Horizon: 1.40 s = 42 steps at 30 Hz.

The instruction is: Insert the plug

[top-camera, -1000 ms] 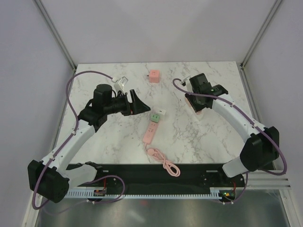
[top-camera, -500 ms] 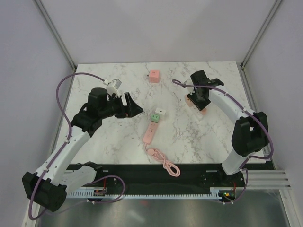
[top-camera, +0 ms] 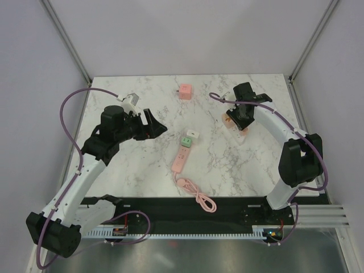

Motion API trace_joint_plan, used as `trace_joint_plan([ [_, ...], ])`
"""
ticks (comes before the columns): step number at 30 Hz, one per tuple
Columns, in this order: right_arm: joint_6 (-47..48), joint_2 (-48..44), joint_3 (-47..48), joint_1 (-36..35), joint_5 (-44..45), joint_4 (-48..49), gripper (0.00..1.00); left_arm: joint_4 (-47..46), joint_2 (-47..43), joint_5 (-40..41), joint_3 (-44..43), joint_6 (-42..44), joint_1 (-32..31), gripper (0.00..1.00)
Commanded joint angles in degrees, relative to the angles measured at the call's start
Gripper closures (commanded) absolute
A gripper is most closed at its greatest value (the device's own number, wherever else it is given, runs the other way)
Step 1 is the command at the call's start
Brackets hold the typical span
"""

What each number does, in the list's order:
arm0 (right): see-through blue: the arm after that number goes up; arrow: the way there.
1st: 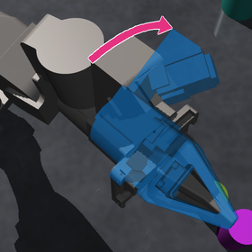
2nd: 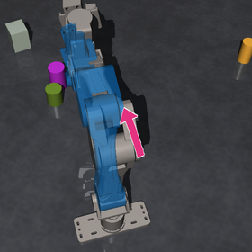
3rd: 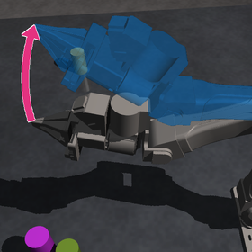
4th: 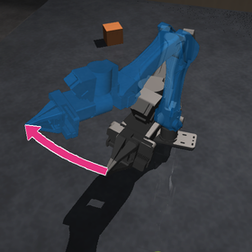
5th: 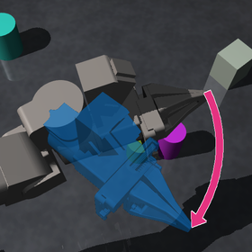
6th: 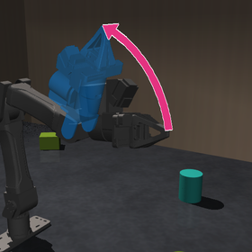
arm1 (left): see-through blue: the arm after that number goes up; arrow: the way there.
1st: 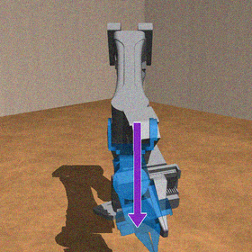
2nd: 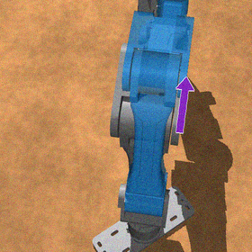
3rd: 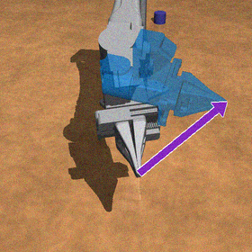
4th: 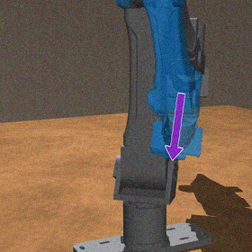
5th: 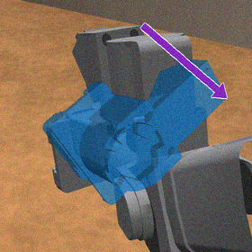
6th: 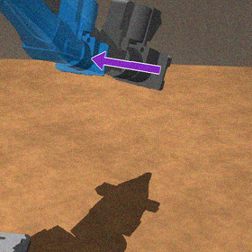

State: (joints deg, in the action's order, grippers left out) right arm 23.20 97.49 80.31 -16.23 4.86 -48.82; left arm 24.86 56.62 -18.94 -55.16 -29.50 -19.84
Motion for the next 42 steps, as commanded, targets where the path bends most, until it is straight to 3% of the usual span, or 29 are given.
trace_joint_plan([
  [1,1.3,-1.0,-0.8,0.6,-1.3,3.1,1.0,-1.7,-0.5,-1.2,0.1,0.9,0.4,0.11],
  [31,-0.7,3.3,-3.8,2.2,-3.0,5.3,1.0,-2.9,0.5,-3.7,0.8,-0.2,2.1,0.11],
  [42,-0.4,1.4,-13.9,4.7,-6.6,12.1,1.0,-3.3,0.7,-4.6,0.9,-0.6,2.6,0.11],
])
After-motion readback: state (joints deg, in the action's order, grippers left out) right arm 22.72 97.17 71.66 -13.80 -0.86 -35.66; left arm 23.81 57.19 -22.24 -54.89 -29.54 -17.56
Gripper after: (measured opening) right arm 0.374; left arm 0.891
